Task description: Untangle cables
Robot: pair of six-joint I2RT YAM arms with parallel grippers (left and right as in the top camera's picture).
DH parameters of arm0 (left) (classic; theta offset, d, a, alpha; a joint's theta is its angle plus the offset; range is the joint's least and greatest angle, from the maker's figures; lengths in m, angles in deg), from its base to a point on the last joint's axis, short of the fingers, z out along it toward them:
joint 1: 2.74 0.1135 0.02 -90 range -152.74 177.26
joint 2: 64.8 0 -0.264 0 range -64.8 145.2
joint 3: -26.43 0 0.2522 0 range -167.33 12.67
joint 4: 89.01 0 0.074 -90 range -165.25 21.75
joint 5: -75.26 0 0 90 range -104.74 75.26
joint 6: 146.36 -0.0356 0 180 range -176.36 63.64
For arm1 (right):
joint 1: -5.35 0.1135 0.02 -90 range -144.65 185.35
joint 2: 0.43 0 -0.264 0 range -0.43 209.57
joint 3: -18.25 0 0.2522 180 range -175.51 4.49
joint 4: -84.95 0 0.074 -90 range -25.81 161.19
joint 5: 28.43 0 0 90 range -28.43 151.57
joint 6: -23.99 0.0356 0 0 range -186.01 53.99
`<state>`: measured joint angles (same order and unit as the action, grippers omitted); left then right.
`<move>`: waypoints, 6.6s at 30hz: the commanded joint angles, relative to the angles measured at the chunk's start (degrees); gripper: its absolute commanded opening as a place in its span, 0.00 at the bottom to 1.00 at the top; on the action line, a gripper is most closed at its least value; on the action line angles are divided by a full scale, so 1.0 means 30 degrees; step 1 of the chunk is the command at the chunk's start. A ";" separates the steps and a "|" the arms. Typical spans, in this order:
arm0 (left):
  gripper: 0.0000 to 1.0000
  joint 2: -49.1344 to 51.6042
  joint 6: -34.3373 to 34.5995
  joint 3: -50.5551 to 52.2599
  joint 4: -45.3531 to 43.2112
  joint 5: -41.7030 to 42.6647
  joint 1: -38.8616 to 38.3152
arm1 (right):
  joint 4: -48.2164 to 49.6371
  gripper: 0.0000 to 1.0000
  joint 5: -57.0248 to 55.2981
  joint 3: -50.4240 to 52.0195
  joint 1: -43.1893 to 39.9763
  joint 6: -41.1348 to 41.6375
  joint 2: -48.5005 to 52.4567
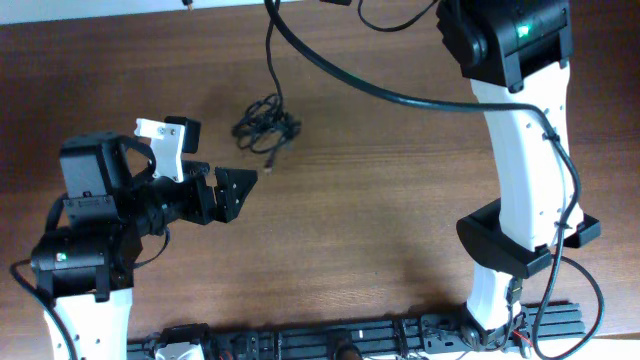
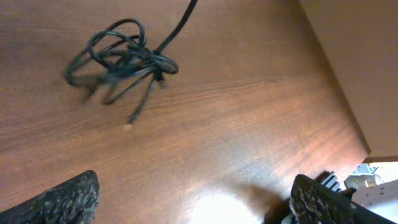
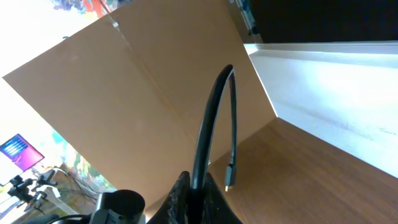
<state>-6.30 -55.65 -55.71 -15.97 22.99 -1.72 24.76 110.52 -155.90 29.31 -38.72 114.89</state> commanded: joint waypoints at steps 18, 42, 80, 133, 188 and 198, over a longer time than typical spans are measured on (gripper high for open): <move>0.99 0.5625 -0.1035 -0.0328 -1.0346 0.1501 -0.5792 | 0.0124 0.05 0.0291 -0.0437 0.0131 0.6156 -0.0488; 0.00 0.3359 0.2244 -0.0386 -1.1366 0.3045 -0.5370 | -0.7992 0.86 0.0474 -0.0415 -0.3111 0.0270 -0.0474; 0.00 0.2506 1.3726 -0.2288 -1.9511 0.3308 -0.0408 | -1.6633 0.97 -0.5136 0.5705 0.1384 -1.9176 -0.0393; 0.00 0.3738 1.0732 -1.1905 -1.0943 0.2732 0.6579 | -1.3056 0.04 -1.4047 0.8189 -0.2550 -1.2189 -0.0211; 0.00 0.5034 1.0732 -1.1905 -1.0171 0.4175 0.5872 | -1.0076 0.99 -0.9420 0.8182 0.1392 -1.1278 -0.0211; 0.00 0.5224 0.9814 -1.1905 -0.9938 0.6674 0.3563 | -1.1803 1.00 -0.9340 0.8160 0.0627 -1.0958 -0.0219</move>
<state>8.87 -23.04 -90.10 -45.69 38.03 13.34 -10.30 80.31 -131.45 31.56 -71.97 114.70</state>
